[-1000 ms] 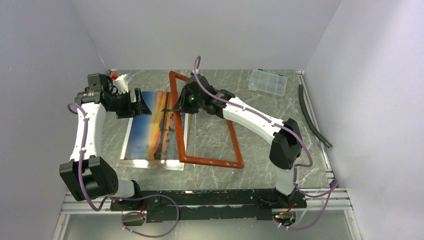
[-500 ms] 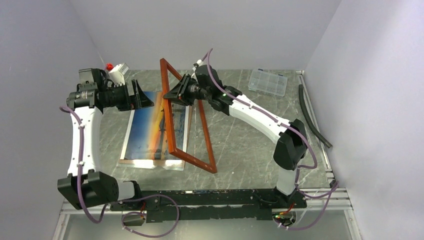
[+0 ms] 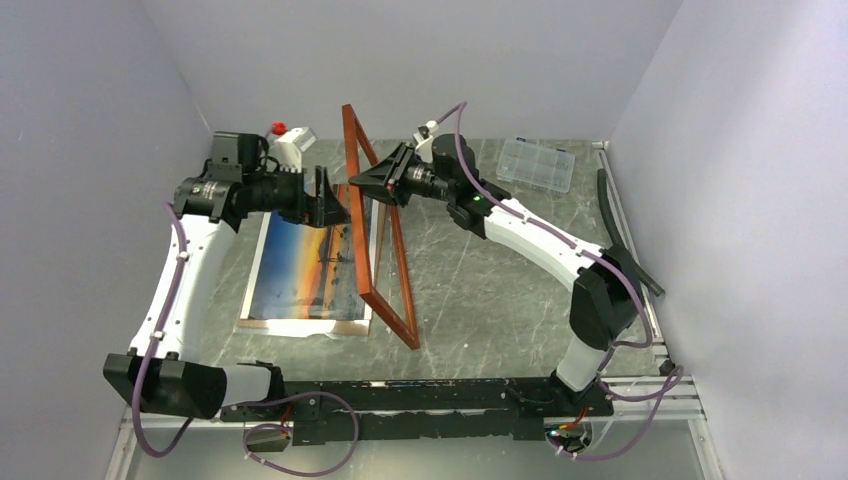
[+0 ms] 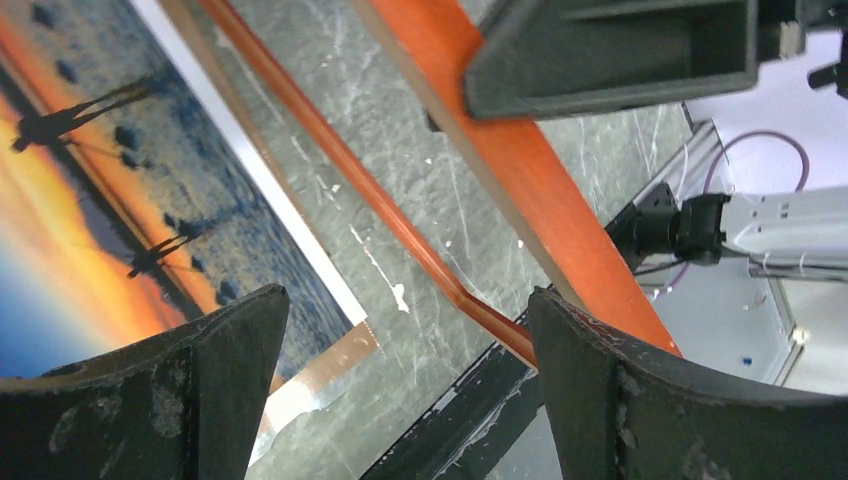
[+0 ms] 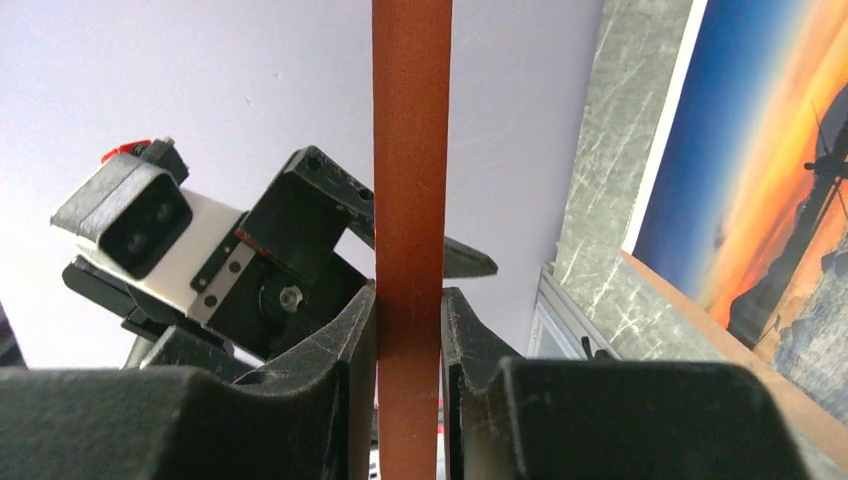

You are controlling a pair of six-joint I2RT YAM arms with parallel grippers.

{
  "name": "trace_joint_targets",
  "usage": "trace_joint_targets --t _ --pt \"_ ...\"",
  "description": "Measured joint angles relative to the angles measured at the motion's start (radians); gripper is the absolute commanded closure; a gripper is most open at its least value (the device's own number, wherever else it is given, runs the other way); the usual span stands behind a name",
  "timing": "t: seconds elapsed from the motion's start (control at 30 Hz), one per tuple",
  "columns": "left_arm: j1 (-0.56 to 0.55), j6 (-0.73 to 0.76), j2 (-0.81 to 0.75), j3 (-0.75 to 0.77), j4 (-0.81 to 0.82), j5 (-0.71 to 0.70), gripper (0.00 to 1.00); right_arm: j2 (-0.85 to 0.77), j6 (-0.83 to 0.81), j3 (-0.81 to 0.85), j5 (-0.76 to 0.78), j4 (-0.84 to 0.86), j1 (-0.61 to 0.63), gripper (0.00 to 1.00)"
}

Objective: Put the photo into the frame
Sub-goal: Turn over the photo frame at the center of the board.

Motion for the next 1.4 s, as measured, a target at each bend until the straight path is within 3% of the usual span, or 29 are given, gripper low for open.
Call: trace_joint_targets --t 0.13,0.3,0.53,0.8,1.03,1.27,1.4 --pt "-0.103 -0.003 0.034 0.030 0.012 -0.037 0.05 -0.035 0.016 -0.057 -0.024 0.045 -0.030 0.84" --pt "-0.140 -0.006 0.084 0.048 0.032 -0.068 0.05 -0.073 0.023 -0.105 -0.049 0.068 -0.057 0.56" --pt "-0.190 -0.001 0.158 0.126 0.034 -0.122 0.05 -0.128 0.022 -0.144 -0.091 0.057 -0.124 0.37" --pt "-0.235 0.003 0.257 0.212 0.065 -0.160 0.05 -0.161 -0.080 -0.143 -0.132 -0.053 -0.169 0.29" --pt "-0.240 0.005 0.315 0.240 0.093 -0.178 0.05 -0.233 -0.226 -0.140 -0.146 -0.235 -0.183 0.15" --pt "-0.240 0.004 0.377 0.304 0.116 -0.186 0.05 -0.270 -0.386 -0.008 -0.142 -0.411 -0.188 0.01" --pt "-0.243 0.004 0.429 0.344 0.132 -0.188 0.05 -0.270 -0.450 0.037 -0.143 -0.475 -0.188 0.00"
